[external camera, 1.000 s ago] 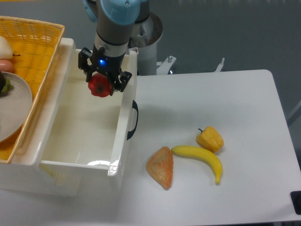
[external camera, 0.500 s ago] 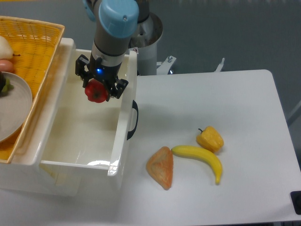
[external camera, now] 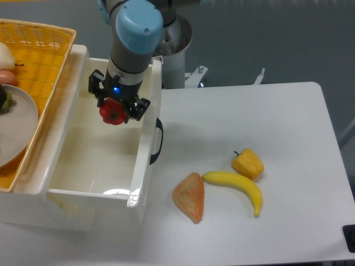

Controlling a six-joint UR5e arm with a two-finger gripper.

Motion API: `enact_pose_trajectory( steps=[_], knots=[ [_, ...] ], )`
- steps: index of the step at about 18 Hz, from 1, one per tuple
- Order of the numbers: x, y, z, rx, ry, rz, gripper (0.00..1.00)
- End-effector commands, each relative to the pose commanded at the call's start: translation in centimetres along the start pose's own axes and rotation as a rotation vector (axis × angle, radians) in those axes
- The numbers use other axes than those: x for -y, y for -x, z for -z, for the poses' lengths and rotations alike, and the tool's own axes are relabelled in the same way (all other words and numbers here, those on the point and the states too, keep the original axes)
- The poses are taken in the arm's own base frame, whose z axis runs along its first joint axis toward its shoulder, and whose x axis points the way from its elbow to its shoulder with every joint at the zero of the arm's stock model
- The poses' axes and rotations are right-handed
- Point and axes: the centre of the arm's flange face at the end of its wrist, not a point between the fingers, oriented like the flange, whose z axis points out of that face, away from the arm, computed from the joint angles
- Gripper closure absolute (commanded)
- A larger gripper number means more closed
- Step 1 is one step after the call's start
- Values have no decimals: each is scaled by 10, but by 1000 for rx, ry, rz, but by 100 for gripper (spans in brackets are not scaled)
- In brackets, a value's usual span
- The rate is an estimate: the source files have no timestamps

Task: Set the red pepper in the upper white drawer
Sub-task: 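Lower the held red pepper slowly into the drawer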

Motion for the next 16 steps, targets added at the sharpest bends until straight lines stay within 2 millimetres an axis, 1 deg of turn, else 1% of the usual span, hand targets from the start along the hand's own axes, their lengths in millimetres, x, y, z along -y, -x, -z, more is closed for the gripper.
enact_pose_trajectory(
  steps=[6,7,10,16],
  knots=[
    [7,-4,-8,2,3,-17,43],
    [9,-3,-12,-4,10,-18,44],
    [11,-1,-16,-8,16,-18,43],
    [12,1,-17,-6,12,-18,43]
  ],
)
